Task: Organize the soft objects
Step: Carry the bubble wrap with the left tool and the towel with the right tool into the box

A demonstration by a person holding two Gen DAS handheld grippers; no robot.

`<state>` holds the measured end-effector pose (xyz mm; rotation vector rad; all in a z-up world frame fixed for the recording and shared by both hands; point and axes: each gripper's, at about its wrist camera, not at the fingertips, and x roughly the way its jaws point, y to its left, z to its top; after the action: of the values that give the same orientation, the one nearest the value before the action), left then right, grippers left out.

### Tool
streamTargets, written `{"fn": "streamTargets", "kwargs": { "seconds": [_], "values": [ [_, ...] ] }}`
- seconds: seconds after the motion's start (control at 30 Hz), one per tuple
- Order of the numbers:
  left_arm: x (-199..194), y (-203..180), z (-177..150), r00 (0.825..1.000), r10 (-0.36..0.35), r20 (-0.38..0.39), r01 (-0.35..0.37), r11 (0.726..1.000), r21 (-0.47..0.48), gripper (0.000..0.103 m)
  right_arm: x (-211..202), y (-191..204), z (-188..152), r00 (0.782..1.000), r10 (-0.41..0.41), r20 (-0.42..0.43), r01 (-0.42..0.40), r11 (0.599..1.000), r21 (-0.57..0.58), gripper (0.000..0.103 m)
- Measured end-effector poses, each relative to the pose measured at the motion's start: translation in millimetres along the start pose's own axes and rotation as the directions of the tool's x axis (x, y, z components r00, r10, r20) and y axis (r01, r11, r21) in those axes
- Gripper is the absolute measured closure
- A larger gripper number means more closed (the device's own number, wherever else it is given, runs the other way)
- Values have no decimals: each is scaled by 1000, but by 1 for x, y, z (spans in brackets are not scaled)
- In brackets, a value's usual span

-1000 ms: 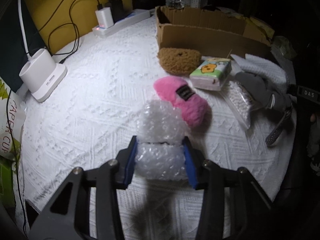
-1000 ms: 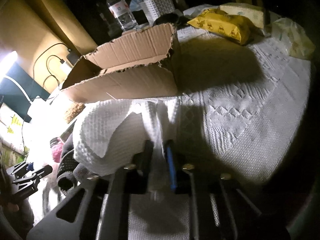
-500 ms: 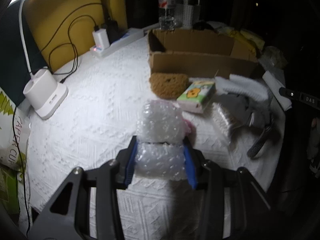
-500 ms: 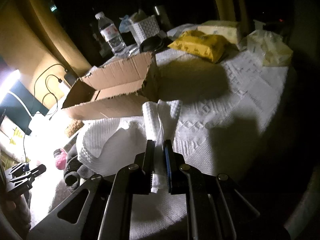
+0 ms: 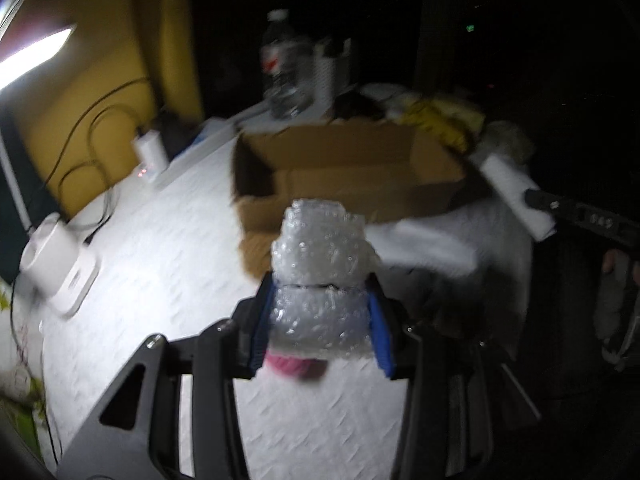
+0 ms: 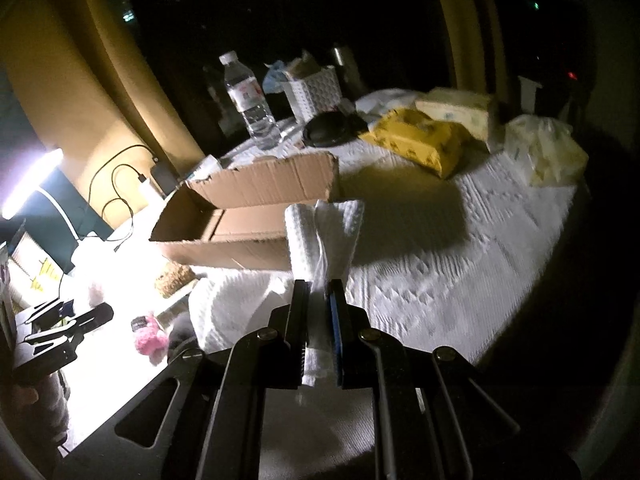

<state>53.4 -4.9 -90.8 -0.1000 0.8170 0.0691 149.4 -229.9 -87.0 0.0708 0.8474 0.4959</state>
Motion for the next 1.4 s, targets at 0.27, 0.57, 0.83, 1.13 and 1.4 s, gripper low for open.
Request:
{"fn": "streamTargets", "kwargs": {
  "seconds": [0.27, 0.57, 0.83, 1.13, 1.4],
  "values": [
    [12, -15, 38, 998, -25, 50, 23, 998, 50, 60, 3, 11, 20, 1000, 10, 18, -10, 999, -33, 92],
    [32, -12, 67, 995, -69, 66, 66, 997, 41, 60, 13, 17, 38, 1000, 11, 20, -10, 998, -55, 92],
    [51, -5, 86, 995, -63, 78, 60, 997, 41, 60, 29, 19, 52, 1000, 6, 9, -6, 998, -59, 92],
    [92, 31, 98, 1000, -19, 22, 19, 1000, -9, 60, 55, 17, 64, 1000, -6, -16, 5, 999, -48, 92],
    [115, 51, 97, 1000, 20, -10, -21, 999, -30, 60, 80, 17, 72, 999, -18, -41, 16, 999, -45, 92]
  ]
}}
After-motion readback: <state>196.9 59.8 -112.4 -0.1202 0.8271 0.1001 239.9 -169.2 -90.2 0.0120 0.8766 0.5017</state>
